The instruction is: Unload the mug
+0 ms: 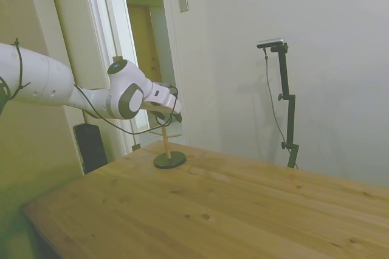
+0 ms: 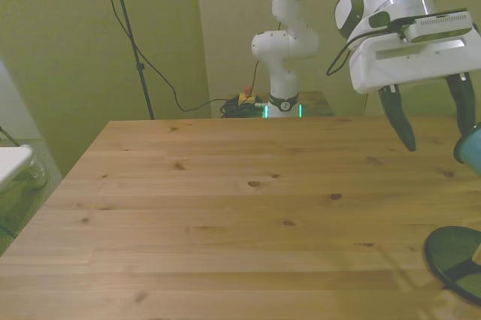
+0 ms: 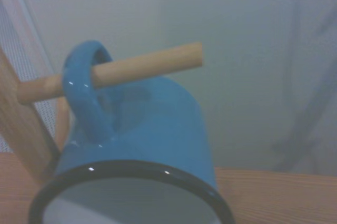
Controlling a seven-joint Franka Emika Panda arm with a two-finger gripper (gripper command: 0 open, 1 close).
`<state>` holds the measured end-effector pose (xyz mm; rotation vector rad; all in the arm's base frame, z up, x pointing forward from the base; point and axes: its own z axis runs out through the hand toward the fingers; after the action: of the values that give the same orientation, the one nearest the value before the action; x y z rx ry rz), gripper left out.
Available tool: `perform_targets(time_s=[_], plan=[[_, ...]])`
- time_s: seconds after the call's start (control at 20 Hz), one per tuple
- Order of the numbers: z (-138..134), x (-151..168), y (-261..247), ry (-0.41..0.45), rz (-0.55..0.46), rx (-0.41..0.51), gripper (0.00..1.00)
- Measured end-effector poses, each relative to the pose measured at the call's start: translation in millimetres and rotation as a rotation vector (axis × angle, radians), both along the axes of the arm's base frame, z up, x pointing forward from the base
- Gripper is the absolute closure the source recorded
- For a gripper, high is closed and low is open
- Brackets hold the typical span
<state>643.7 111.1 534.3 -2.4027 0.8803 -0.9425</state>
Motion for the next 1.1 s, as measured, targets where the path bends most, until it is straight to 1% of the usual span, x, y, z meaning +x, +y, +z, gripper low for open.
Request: perform_targets(time_s=[0.25, 0.6, 0.65, 0.8, 1.1], plan=[[-1, 13, 2, -0.016, 0.002, 0.003, 0.00], [-12, 34, 3, -0.023, -0.003, 0.010, 0.00], [-13, 37, 4, -0.024, -0.001, 0.011, 1.00], [-14, 42, 8, -0.030, 0.003, 0.014, 1.00], [-11, 43, 8, -0.043, 0.003, 0.016, 1.00]])
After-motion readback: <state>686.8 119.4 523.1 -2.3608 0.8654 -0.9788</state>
